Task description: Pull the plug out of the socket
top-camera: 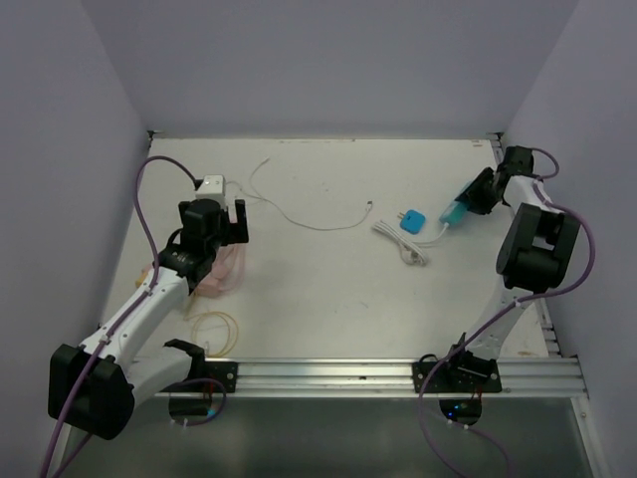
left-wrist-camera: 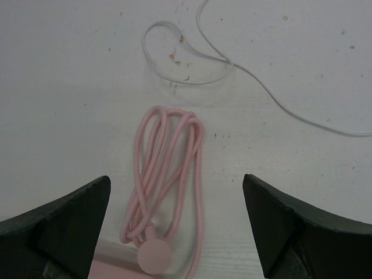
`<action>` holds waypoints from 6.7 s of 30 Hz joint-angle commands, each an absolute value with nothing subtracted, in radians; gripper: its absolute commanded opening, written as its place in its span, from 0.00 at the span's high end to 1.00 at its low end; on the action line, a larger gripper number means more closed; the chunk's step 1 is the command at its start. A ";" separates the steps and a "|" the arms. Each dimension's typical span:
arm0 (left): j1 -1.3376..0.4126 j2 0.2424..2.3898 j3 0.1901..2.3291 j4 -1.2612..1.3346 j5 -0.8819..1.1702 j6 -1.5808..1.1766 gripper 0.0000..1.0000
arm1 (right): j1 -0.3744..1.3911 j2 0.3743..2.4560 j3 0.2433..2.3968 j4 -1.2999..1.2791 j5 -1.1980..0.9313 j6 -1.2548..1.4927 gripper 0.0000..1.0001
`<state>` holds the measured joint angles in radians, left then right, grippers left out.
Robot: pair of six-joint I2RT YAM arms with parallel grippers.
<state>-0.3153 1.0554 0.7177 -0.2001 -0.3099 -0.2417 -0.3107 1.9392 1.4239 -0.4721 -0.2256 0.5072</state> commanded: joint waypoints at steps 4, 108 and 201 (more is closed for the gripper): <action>-0.314 1.061 0.762 -0.169 -0.311 -0.221 0.01 | -0.313 2.011 1.517 -0.400 -0.302 0.503 0.58; -0.626 1.597 0.985 -0.273 -0.021 -0.919 0.20 | 0.845 1.241 0.879 -0.279 0.080 0.282 0.08; -0.222 1.324 0.792 -0.161 0.347 -0.696 0.01 | 0.879 1.710 0.962 -0.221 -0.018 0.370 1.00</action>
